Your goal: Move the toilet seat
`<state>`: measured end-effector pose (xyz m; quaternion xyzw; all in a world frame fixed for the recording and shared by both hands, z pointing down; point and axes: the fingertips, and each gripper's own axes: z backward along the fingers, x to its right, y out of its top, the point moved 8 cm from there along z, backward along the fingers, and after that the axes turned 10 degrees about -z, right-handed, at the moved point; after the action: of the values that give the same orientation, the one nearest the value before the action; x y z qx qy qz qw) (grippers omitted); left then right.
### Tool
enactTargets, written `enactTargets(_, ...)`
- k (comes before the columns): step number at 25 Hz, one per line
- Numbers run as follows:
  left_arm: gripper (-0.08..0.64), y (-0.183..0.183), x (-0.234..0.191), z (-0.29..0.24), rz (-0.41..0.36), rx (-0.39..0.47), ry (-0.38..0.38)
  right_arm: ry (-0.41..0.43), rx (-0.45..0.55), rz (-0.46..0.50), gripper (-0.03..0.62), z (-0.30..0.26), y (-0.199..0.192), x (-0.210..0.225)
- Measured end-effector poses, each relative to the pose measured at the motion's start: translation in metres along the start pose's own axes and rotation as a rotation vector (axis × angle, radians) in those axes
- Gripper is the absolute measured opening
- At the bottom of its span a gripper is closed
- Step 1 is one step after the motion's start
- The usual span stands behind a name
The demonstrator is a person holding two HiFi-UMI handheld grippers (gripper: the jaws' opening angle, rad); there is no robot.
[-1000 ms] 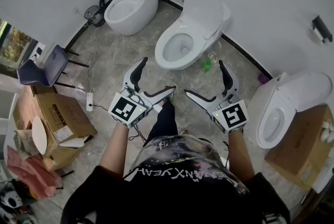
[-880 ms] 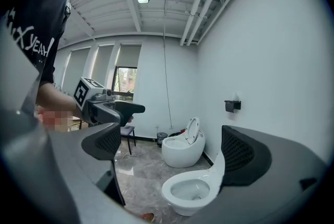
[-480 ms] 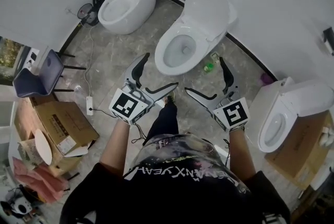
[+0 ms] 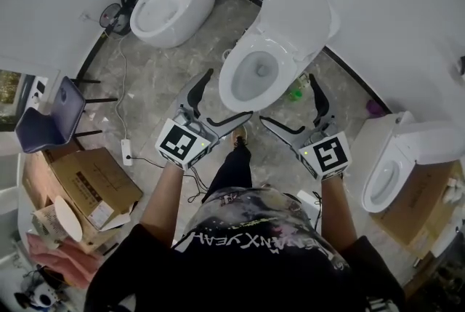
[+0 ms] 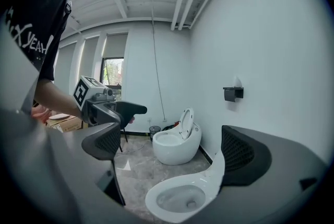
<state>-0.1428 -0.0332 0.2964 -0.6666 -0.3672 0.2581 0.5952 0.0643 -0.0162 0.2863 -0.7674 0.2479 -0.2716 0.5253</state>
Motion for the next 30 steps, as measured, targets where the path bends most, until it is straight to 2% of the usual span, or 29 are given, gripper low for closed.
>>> enactTargets(6, 0.511, -0.022, -0.039, -0.016, 0.029, -0.030, -0.025, -0.031, -0.028, -0.029, 0.584, -0.037, 0.000, 0.019)
enactTargets(12, 0.511, -0.049, -0.064, -0.036, 0.061, -0.072, -0.046, -0.051, -0.055, -0.075, 0.584, -0.064, -0.016, 0.041)
enactTargets(17, 0.511, -0.067, -0.070, -0.053, 0.083, -0.097, -0.049, -0.077, -0.074, -0.134, 0.584, -0.075, -0.040, 0.060)
enactTargets(22, 0.511, -0.089, -0.069, -0.071, 0.125, -0.135, -0.030, -0.055, -0.091, -0.181, 0.584, -0.084, -0.058, 0.082)
enactTargets(30, 0.511, -0.166, -0.061, -0.093, 0.238, -0.230, 0.020, -0.022, -0.119, -0.239, 0.584, -0.107, -0.109, 0.121)
